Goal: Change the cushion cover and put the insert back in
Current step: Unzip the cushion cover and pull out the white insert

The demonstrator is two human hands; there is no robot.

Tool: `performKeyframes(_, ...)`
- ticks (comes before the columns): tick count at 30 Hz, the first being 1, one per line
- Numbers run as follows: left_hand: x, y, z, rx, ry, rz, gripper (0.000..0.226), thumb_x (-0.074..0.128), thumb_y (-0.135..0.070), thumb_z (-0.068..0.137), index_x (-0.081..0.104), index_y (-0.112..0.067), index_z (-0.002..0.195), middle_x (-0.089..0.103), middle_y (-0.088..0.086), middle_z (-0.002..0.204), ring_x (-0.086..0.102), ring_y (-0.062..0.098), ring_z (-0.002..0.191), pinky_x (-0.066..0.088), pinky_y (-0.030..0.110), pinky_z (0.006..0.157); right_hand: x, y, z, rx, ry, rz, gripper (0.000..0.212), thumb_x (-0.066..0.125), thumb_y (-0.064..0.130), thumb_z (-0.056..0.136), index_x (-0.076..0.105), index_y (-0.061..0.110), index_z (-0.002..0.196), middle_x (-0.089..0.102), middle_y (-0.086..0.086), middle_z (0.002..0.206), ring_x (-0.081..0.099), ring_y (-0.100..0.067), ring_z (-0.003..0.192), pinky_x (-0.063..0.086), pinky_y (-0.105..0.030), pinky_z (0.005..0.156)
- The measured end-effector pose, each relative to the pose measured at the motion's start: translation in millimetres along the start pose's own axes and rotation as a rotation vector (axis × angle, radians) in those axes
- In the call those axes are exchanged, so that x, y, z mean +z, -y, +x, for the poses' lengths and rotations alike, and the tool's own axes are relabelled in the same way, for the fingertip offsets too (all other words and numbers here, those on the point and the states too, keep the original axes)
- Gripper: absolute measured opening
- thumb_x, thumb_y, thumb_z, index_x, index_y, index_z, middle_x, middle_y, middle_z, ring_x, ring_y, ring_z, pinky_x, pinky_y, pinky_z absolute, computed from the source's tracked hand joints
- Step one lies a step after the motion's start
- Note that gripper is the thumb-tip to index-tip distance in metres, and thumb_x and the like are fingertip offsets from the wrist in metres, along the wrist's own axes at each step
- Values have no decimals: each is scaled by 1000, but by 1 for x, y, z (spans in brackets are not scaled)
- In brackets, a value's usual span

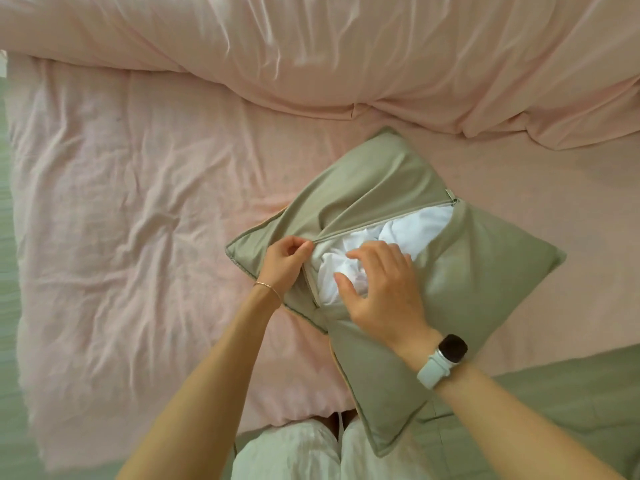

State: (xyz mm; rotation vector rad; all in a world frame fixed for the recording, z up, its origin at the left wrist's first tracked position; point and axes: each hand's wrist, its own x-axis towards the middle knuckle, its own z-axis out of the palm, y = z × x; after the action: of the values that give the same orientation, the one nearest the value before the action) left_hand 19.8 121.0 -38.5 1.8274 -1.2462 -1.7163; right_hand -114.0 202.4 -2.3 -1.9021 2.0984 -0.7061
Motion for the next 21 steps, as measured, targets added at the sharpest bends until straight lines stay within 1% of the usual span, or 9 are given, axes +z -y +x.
performKeyframes(2, -3, -4, 3, -40, 55, -27, 20, 56, -10, 90, 58, -15, 71, 52, 0, 65, 47, 4, 57, 38, 16, 58, 12, 14, 14, -28, 18, -19, 34, 51, 39, 82, 63, 9, 93, 62, -5, 88, 52, -22, 81, 40, -31, 68)
performKeyframes(4, -7, -5, 4, -90, 89, -74, 19, 56, -8, 90, 58, -13, 72, 53, 4, 67, 47, 12, 62, 40, 21, 61, 29, 14, 14, -35, 146, -176, 38, 58, 44, 77, 63, 10, 92, 62, -4, 84, 56, -24, 78, 43, -33, 64)
performKeyframes(6, -7, -2, 5, -115, 96, -68, 20, 56, -8, 90, 57, -13, 71, 52, 4, 67, 46, 13, 63, 39, 21, 62, 42, 4, 4, 0, 289, -330, 44, 70, 50, 67, 63, 12, 87, 61, -2, 78, 57, -23, 74, 38, -32, 63)
performKeyframes(8, -4, 1, 3, -104, 97, -42, 21, 56, -8, 90, 56, -15, 70, 50, 2, 66, 45, 9, 60, 38, 18, 59, 48, -7, -2, -17, 319, -382, 41, 71, 49, 66, 61, 13, 81, 61, -1, 71, 56, -24, 70, 28, -33, 65)
performKeyframes(11, 1, 4, -1, -22, 114, -11, 16, 59, -10, 89, 55, -16, 74, 50, -2, 64, 45, -4, 48, 36, 12, 53, 47, -14, 2, -123, 266, -365, 24, 52, 35, 82, 58, 14, 74, 61, -1, 60, 55, -25, 65, 23, -34, 64)
performKeyframes(13, 3, 1, -4, 11, 154, 10, 15, 69, -22, 81, 55, -17, 81, 54, -3, 67, 49, -4, 53, 40, 14, 58, 44, -14, 6, -142, 241, -310, 27, 38, 29, 86, 57, 14, 74, 59, 0, 56, 55, -25, 62, 23, -34, 64)
performKeyframes(15, 4, 0, -4, 53, 129, 78, 22, 68, -38, 68, 58, -24, 81, 59, -2, 72, 55, 9, 67, 47, 29, 72, 37, -14, 8, -123, 172, -235, 25, 38, 26, 85, 55, 14, 71, 56, 1, 53, 54, -25, 62, 23, -34, 64)
performKeyframes(17, 7, -3, -4, 99, 40, 125, 16, 62, -43, 66, 59, -29, 75, 61, -6, 71, 56, 15, 72, 48, 42, 83, 28, -13, 8, -92, 95, -178, 22, 41, 25, 84, 51, 14, 67, 53, 2, 53, 48, -21, 67, 23, -34, 64)
performKeyframes(21, 16, -22, -7, 205, -118, 194, 13, 61, -29, 82, 53, -30, 73, 55, -14, 68, 55, 17, 77, 42, 50, 92, 2, -12, 10, -57, 9, -84, 21, 45, 23, 83, 49, 13, 65, 48, 4, 55, 35, -14, 67, 23, -33, 65)
